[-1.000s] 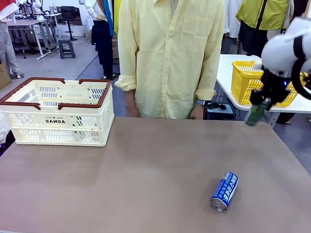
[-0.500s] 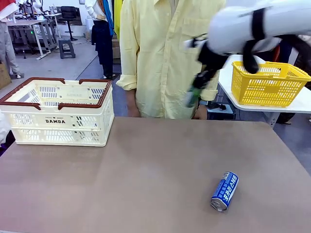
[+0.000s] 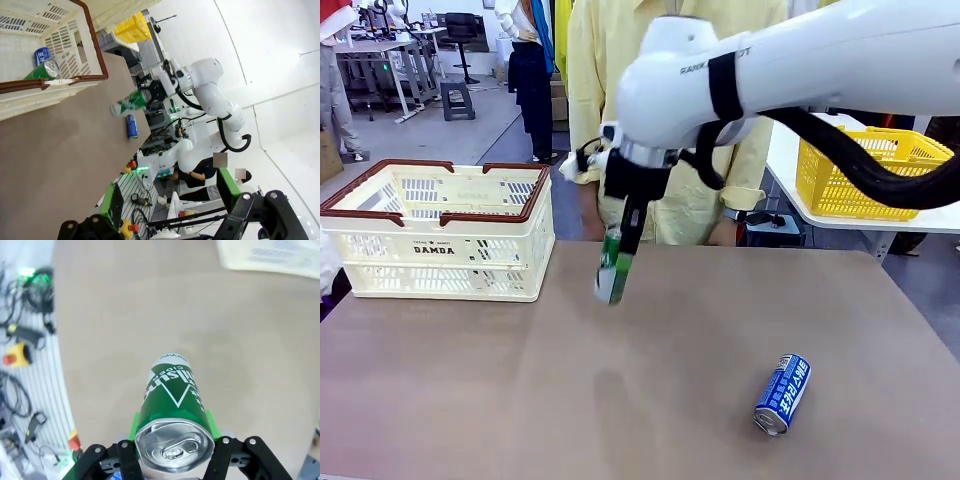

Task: Place the drinks into the Shopping basket.
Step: Pick up one drink and place it into the Shopping basket.

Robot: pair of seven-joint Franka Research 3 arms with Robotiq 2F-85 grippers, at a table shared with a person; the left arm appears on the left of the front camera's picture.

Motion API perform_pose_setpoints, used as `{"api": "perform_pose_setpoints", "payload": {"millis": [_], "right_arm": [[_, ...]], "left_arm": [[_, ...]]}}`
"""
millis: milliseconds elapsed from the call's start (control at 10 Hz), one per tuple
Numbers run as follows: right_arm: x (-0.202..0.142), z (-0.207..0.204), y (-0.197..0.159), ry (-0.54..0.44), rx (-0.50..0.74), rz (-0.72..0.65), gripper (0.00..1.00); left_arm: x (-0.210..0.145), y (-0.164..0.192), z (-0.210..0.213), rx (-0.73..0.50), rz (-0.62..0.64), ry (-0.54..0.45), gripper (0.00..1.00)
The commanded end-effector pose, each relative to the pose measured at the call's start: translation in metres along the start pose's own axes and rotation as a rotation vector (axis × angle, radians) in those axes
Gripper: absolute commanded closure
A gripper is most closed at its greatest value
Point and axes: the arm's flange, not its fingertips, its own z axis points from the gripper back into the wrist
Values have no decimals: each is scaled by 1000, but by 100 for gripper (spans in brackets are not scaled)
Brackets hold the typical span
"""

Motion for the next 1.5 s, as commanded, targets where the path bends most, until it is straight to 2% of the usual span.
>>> {"api": "perform_pose_setpoints", "payload": {"millis": [0,100,300,400,500,700,900,1000,1100,1400], "right_arm": [[-12,-14,22,72,41,121,100],[-12,-34,34,103,49,130,100],[-8,-63,48,85,-9,79,100],[-6,-73,50,45,-82,15,100],[-4,-80,54,40,-72,20,100],[0,-88,56,7,-149,-10,100],[3,-93,57,13,-156,-11,100],[1,-93,57,19,-145,-7,44],[0,-93,56,19,-135,-7,0],[-1,-72,47,-22,-23,-10,0]], "left_arm": [[-2,-3,-1,-3,-1,-2,0],[-2,-3,-1,-3,-1,-2,0],[-2,-3,-1,-3,-1,-2,0],[-2,-3,-1,-3,-1,-2,0],[-2,-3,-1,-3,-1,-2,0],[-2,-3,-1,-3,-1,-2,0],[-2,-3,-1,-3,-1,-2,0],[-2,-3,-1,-3,-1,-2,0],[-2,-3,-1,-3,-1,-2,0],[-2,-3,-1,-3,-1,-2,0]]}}
